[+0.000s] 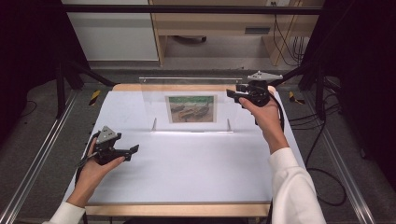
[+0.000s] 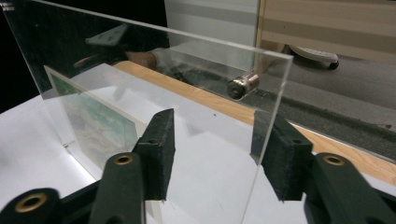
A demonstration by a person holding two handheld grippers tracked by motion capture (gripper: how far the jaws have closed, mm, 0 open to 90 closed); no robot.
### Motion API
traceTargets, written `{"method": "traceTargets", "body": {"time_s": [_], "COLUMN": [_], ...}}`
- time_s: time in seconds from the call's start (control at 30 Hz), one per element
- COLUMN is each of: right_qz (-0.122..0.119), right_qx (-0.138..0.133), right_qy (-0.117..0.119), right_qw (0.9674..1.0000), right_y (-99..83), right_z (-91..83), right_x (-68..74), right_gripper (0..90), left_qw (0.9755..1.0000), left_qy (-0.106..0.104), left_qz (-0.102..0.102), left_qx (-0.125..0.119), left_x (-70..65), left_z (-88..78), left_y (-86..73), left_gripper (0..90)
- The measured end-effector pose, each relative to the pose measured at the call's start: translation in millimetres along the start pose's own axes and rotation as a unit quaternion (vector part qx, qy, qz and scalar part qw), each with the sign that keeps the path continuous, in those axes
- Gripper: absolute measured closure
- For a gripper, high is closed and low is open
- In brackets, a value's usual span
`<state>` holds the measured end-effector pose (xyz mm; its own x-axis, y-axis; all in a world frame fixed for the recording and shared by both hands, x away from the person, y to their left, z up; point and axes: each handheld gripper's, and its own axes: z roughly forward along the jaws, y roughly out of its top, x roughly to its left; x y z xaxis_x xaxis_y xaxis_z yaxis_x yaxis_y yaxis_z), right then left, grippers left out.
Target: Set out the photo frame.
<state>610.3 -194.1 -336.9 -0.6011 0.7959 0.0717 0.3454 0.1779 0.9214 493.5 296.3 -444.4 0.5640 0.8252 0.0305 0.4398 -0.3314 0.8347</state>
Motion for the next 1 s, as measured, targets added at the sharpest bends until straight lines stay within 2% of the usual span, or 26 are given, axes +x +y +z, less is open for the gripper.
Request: {"method": "traceTargets", "body": {"time_s": [0.17, 0.33, 0.5, 0.67, 1.0], "right_qz": [0.000, -0.009, -0.010, 0.009, 0.018], "right_qx": [-0.001, 0.016, 0.019, 0.023, 0.020], "right_qy": [-0.022, -0.040, -0.062, -0.058, -0.061], "right_qw": [0.9998, 0.9990, 0.9978, 0.9980, 0.9978], "right_y": [-2.3, -9.7, -22.3, -38.5, -71.9], "right_z": [-3.3, -12.4, -26.8, -41.6, -68.5], "right_x": [2.1, 9.3, 16.6, 20.6, 29.2], "right_gripper": [30.5, 19.7, 13.9, 10.0, 8.2], "left_qw": [0.9999, 0.9997, 0.9996, 0.9994, 0.9994], "left_qy": [0.008, 0.014, 0.019, 0.027, 0.027], "left_qz": [0.006, 0.013, 0.009, 0.015, 0.010], "left_qx": [0.005, 0.012, 0.017, 0.018, 0.016], "left_x": [0.5, 0.8, 1.2, 2.1, 0.1], "left_z": [-2.7, -5.2, -8.3, -10.4, -13.1], "left_y": [-6.1, -12.8, -17.6, -19.2, -23.0], "left_gripper": [10.0, 9.2, 9.0, 8.9, 8.9]}}
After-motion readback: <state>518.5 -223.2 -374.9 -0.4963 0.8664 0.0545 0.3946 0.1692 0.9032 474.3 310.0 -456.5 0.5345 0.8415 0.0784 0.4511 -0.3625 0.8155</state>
